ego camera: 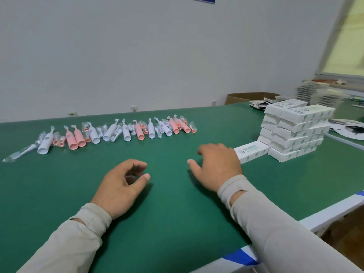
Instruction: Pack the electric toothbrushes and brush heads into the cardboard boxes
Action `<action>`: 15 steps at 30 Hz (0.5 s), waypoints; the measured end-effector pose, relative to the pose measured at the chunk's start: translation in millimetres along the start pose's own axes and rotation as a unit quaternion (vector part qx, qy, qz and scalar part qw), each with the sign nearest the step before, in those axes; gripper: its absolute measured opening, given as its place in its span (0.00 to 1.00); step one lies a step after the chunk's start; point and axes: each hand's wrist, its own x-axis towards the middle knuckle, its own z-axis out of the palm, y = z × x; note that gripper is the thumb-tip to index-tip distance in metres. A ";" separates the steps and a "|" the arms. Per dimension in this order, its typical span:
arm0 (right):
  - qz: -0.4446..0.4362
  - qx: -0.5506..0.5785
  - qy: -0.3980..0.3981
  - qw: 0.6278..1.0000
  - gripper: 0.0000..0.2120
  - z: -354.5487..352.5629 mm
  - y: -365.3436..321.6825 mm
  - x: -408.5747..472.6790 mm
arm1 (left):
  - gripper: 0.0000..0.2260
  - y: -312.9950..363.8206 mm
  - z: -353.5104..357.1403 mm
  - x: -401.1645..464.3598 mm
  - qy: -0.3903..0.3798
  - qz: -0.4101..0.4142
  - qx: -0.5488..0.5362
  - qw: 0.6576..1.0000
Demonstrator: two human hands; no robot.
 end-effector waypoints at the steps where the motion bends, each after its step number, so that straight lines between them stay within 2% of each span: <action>1: -0.034 0.025 -0.011 0.999 0.21 -0.2 -20.8 2.9 | 0.08 -0.7 -1.6 1.7 0.032 0.004 0.002 0.999; 5: -0.116 0.133 -0.092 0.980 0.18 8.6 -91.3 24.3 | 0.06 -8.6 -14.7 10.2 0.160 -0.009 0.005 0.987; 8: -0.127 0.270 -0.114 0.948 0.13 23.5 -116.9 33.7 | 0.06 -18.1 -26.6 14.7 0.223 -0.034 0.009 0.974; 11: -0.129 0.371 -0.116 0.912 0.08 45.1 -121.3 33.4 | 0.07 -27.7 -33.8 18.9 0.249 -0.046 0.020 0.967; 15: -0.220 0.344 -0.126 0.904 0.09 59.2 -115.7 34.2 | 0.10 -37.1 -33.1 22.7 0.241 -0.064 0.045 0.967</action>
